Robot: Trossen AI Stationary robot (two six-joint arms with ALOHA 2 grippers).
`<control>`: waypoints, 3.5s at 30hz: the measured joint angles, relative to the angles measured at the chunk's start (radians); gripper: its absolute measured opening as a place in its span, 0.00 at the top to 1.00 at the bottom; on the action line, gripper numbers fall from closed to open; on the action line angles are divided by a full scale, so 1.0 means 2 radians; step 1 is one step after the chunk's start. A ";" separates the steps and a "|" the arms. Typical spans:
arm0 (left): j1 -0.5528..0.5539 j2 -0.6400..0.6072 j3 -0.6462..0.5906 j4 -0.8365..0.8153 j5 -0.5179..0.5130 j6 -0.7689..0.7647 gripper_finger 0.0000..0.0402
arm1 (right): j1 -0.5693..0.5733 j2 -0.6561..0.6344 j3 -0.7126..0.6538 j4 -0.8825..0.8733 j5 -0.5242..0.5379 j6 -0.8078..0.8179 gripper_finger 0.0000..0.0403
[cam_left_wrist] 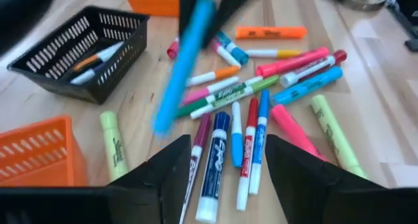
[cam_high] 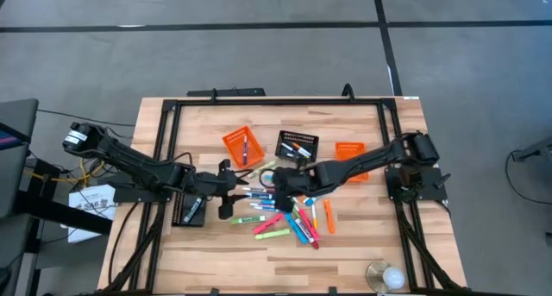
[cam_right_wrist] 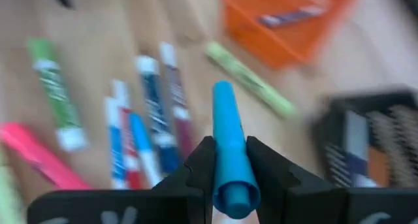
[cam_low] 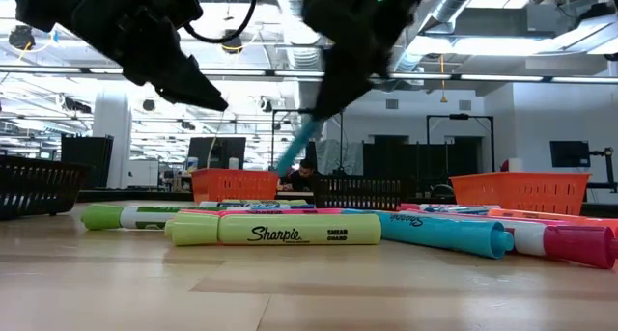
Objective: Pick & Place Markers
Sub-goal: Put the blue highlighter into the right orange bin, then put the light green highlighter into the right orange bin
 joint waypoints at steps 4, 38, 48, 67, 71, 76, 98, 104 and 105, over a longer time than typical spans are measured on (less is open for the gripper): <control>0.000 0.000 -0.014 0.001 -0.006 -0.012 0.53 | 0.021 -0.045 0.000 -0.114 0.086 0.071 0.85; 0.000 0.000 -0.036 0.026 -0.013 -0.041 0.58 | 0.012 -0.140 -0.235 -0.344 0.075 0.512 0.59; 0.034 0.000 -0.036 0.065 -0.013 -0.041 0.58 | 0.012 -0.140 -0.181 -0.312 0.110 0.421 0.47; 0.036 0.147 -0.035 0.173 -0.018 -0.066 0.58 | 0.008 -0.111 -0.165 0.145 0.014 -0.025 0.57; 0.045 0.177 -0.034 0.186 -0.057 -0.041 0.58 | 0.000 -0.096 -0.165 0.139 -0.004 -0.026 0.58; 0.079 0.192 -0.037 0.187 -0.066 -0.027 0.58 | -0.012 -0.081 -0.165 0.128 -0.008 -0.026 0.58; 0.139 0.260 -0.041 0.227 -0.004 -0.027 0.58 | -0.015 -0.077 -0.166 0.122 -0.012 -0.026 0.59; 0.139 0.264 -0.040 0.230 0.000 -0.027 0.69 | -0.017 -0.077 -0.166 0.123 -0.012 -0.026 0.59; 0.139 0.261 -0.040 0.229 0.001 -0.026 0.73 | -0.017 -0.077 -0.166 0.124 -0.011 -0.026 0.59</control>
